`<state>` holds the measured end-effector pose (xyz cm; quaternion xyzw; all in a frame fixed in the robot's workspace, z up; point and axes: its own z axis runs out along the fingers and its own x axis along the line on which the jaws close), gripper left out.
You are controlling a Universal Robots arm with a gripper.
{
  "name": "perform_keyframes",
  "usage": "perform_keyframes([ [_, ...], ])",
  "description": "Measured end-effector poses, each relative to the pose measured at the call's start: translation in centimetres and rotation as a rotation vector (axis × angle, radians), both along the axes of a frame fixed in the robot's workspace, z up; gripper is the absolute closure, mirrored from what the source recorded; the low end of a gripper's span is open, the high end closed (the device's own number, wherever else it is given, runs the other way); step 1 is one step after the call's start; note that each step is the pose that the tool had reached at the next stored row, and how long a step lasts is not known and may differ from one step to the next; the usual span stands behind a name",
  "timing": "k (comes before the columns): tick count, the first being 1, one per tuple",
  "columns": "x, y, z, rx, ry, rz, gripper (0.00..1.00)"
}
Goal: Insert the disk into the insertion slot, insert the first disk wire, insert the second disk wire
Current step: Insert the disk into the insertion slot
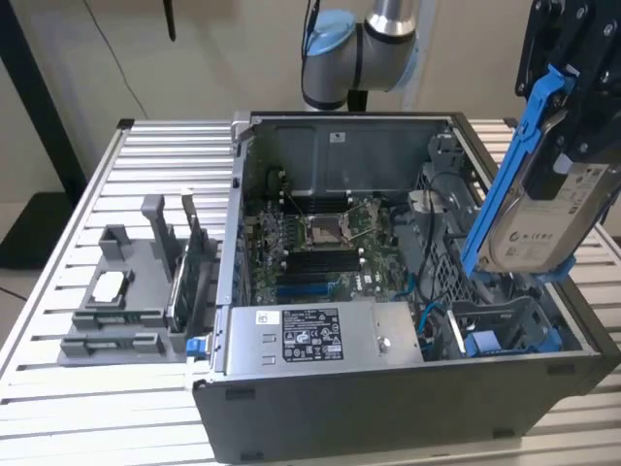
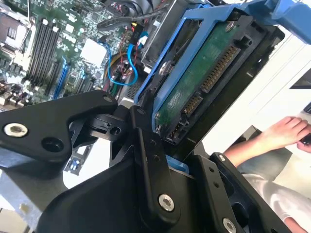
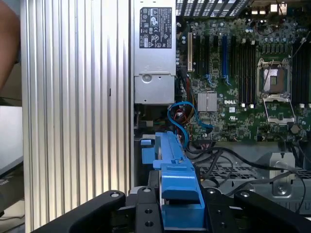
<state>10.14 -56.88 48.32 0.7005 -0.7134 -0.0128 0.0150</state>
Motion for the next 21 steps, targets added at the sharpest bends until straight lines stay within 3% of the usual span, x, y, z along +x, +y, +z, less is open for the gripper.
perform_keyframes([
  [21, 0.4, 0.00, -2.09, 0.0002, 0.0000, 0.000, 0.68],
])
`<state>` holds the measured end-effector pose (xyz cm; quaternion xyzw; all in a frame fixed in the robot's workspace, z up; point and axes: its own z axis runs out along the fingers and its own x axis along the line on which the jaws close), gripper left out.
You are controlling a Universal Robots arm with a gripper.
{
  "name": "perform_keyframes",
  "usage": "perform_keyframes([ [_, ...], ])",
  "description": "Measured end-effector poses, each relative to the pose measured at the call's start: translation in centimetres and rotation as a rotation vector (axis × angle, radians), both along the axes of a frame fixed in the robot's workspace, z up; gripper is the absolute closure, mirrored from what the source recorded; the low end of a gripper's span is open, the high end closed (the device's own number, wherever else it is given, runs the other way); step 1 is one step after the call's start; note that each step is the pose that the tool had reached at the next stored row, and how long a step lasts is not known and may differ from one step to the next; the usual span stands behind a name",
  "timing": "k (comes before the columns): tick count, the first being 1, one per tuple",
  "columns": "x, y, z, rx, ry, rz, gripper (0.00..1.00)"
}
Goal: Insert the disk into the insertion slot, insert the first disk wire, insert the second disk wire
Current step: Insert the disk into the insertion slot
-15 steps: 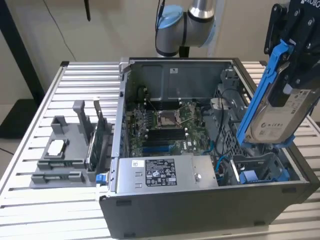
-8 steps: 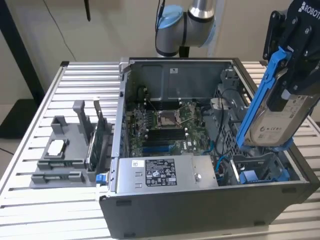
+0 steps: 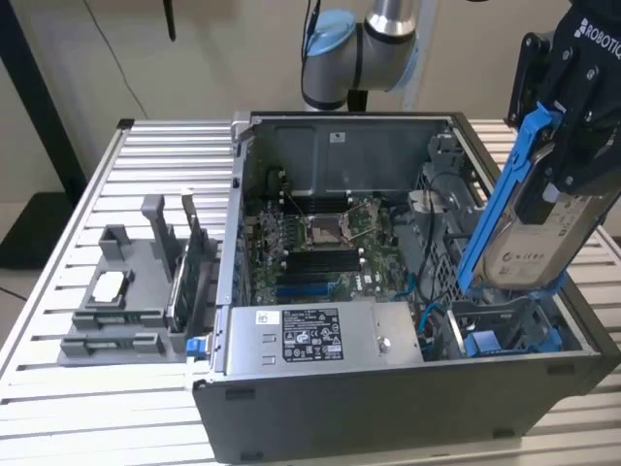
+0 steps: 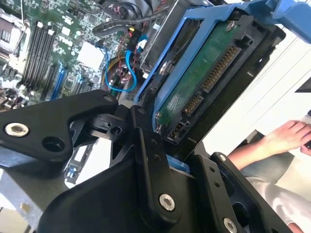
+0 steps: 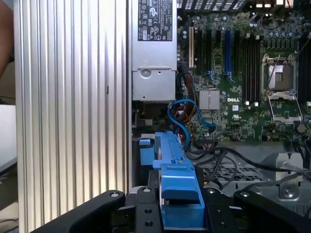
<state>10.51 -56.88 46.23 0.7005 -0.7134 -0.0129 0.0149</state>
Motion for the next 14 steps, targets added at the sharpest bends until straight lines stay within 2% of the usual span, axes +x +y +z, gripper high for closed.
perform_keyframes([
  [14, 0.2, 0.00, -1.23, -0.0001, 0.0001, 0.000, 0.68],
])
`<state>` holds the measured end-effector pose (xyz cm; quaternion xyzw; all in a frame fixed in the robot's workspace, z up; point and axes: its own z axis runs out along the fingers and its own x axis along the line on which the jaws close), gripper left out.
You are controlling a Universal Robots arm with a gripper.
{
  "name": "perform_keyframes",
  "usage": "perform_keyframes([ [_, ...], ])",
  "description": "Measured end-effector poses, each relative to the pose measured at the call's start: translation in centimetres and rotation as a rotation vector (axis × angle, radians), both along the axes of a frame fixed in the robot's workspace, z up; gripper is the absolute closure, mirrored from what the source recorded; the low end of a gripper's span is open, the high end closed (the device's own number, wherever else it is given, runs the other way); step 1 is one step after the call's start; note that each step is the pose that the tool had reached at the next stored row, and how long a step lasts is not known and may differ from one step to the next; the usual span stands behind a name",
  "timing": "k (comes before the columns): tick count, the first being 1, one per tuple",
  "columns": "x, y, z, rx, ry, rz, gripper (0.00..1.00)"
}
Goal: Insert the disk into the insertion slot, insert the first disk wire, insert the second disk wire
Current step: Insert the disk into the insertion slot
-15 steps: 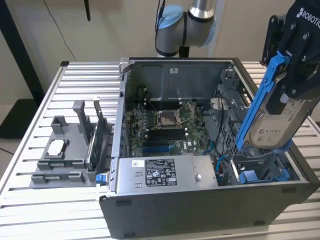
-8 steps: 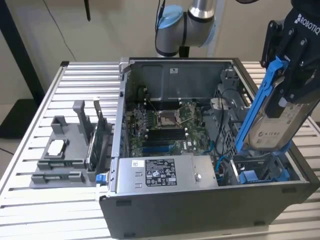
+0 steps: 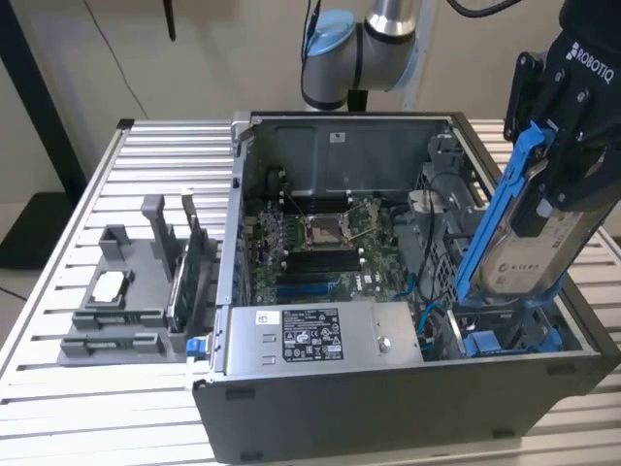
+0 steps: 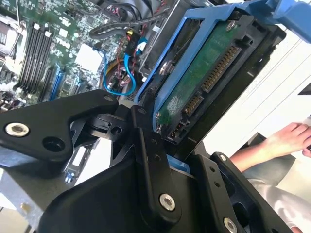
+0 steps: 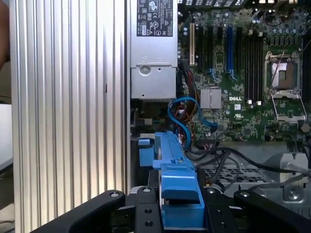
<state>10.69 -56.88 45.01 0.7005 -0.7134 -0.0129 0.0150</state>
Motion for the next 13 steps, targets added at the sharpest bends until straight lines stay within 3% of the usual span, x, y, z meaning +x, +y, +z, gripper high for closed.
perform_keyframes([
  [8, 0.14, 0.00, -0.46, 0.0000, 0.0000, 0.000, 0.68],
  [13, 0.96, 0.01, -0.56, 0.0002, 0.0004, 0.000, 0.68],
])
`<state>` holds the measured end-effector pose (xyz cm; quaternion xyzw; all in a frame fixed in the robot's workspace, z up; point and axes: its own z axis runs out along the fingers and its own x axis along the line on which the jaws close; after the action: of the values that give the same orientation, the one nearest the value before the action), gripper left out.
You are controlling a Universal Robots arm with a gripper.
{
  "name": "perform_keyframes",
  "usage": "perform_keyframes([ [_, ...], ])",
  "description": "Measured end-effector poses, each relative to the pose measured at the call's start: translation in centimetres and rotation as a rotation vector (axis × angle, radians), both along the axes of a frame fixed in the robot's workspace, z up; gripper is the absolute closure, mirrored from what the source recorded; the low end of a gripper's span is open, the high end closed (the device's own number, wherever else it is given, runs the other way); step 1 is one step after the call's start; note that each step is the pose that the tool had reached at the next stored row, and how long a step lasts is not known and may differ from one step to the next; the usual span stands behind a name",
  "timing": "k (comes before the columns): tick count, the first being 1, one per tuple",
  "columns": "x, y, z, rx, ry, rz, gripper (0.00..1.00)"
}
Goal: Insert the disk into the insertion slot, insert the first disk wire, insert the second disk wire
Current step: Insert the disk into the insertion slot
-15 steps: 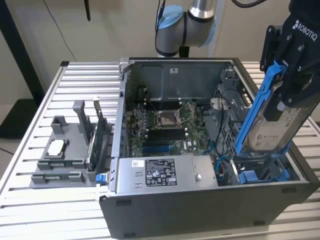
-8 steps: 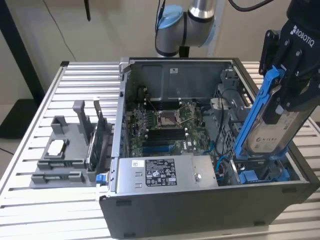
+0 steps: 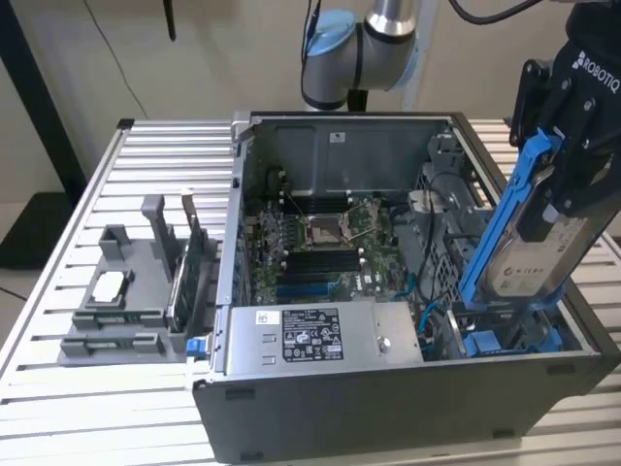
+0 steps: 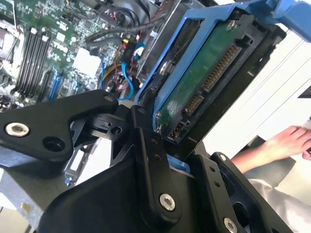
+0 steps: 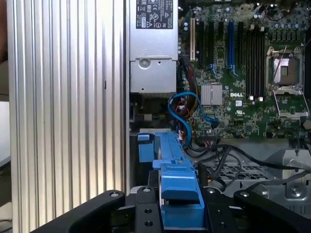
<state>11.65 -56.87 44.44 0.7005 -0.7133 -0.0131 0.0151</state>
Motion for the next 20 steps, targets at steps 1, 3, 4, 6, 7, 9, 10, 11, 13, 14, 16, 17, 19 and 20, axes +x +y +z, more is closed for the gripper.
perform_keyframes([
  [1, 0.0, 0.00, -0.07, -0.0002, 0.0004, 0.000, 0.68],
  [3, 0.0, -0.01, -0.36, -0.0002, 0.0012, 0.000, 0.68],
  [4, 0.0, -0.01, -0.53, -0.0002, 0.0019, 0.000, 0.68],
  [6, 0.1, -0.03, -0.87, 0.0000, 0.0030, 0.000, 0.68],
  [7, 0.1, -0.03, -1.03, -0.0003, 0.0032, 0.000, 0.68],
  [9, 0.2, -0.03, -1.34, -0.0001, 0.0033, 0.001, 0.68],
  [10, 0.3, -0.03, -1.46, -0.0002, 0.0033, 0.001, 0.68],
  [11, 0.3, -0.03, -1.58, -0.0002, 0.0033, 0.002, 0.68],
  [13, 0.4, -0.03, -1.84, -0.0002, 0.0034, 0.002, 0.68],
  [14, 0.4, -0.03, -1.98, -0.0001, 0.0034, 0.002, 0.68],
  [16, 0.5, -0.03, -2.26, -0.0001, 0.0034, 0.002, 0.68],
  [17, 0.5, -0.03, -2.39, -0.0003, 0.0034, 0.002, 0.68],
  [19, 0.6, -0.03, -2.65, -0.0003, 0.0034, 0.002, 0.68],
  [20, 0.6, -0.03, -2.76, -0.0002, 0.0034, 0.002, 0.68],
])
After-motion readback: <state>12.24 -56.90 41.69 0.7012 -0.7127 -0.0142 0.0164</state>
